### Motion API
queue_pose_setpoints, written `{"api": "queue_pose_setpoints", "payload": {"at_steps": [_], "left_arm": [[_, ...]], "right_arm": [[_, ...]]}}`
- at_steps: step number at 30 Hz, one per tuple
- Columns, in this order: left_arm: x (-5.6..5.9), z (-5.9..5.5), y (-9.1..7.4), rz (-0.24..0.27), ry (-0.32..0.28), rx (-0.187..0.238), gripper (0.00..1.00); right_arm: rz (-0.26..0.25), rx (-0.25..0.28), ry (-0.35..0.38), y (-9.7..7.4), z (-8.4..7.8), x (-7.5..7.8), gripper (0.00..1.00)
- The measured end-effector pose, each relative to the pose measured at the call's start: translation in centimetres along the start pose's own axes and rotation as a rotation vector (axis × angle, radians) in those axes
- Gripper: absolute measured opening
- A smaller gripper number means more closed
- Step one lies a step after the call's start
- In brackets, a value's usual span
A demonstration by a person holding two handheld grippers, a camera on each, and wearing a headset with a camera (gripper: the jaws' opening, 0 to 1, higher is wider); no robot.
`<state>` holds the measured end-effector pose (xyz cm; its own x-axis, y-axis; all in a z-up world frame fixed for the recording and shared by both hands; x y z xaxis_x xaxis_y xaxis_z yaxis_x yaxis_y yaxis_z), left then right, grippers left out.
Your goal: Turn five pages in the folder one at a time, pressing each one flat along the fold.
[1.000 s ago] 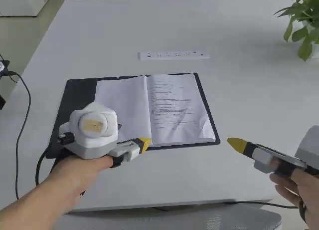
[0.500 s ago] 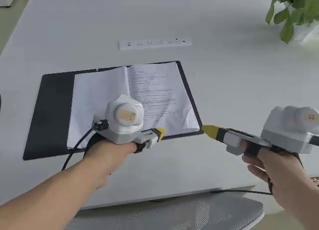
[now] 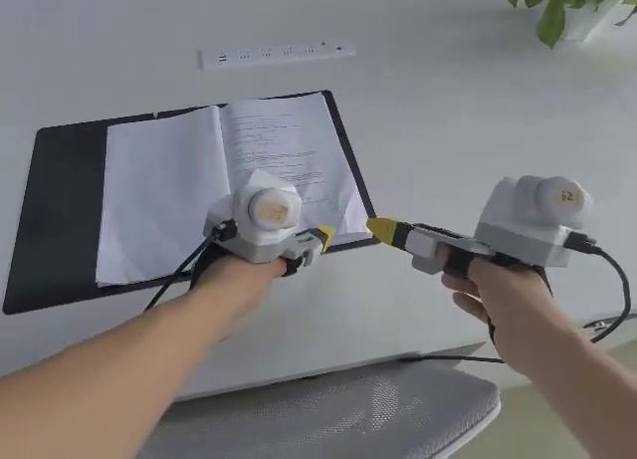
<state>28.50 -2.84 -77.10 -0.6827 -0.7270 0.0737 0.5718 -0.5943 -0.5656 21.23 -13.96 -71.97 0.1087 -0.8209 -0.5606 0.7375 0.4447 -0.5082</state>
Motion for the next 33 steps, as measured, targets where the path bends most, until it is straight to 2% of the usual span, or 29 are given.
{"api": "queue_pose_setpoints", "payload": {"at_steps": [5, 6, 12, 23, 29, 32, 33], "left_arm": [[-0.6, -1.5, 0.9, 0.041, -0.002, -0.06, 0.48], [-0.4, -1.5, 1.0, 0.043, 0.01, -0.046, 0.48], [-0.7, -1.6, 1.0, 0.059, -0.001, -0.027, 0.46], [-1.2, -1.6, 1.0, 0.058, -0.006, -0.03, 0.39], [-1.9, -1.4, 1.0, 0.076, -0.021, -0.031, 0.29], [-2.6, -1.3, 0.9, 0.105, -0.035, -0.031, 0.19], [-2.6, -1.3, 0.9, 0.099, -0.039, -0.036, 0.18]], "right_arm": [[0.002, -0.002, 0.008, 0.2, -0.1, 0.2, 0.38], [0.002, -0.002, 0.011, 0.3, -0.1, 0.2, 0.37], [0.007, 0.005, 0.024, 0.6, -0.1, 0.3, 0.36], [0.018, -0.001, 0.034, 1.6, -0.2, -0.1, 0.34], [0.022, -0.01, 0.014, 2.3, -0.3, -0.3, 0.33], [0.027, -0.01, -0.002, 3.0, -0.1, -0.4, 0.32], [0.027, -0.014, -0.012, 3.4, 0.0, -0.3, 0.31]]}}
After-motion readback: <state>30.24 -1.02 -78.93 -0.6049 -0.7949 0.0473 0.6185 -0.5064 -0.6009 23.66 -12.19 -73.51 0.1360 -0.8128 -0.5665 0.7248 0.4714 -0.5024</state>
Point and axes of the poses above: the centre of the closed fingertips' face, and the gripper's own axes: y roughly forward along the fingers, x roughly to its right, z roughly out of its top, the point moved 3 cm from there along -y, roughly backward along the fingers, and after that the axes turned 4 degrees about -z, right-handed, at the moved point
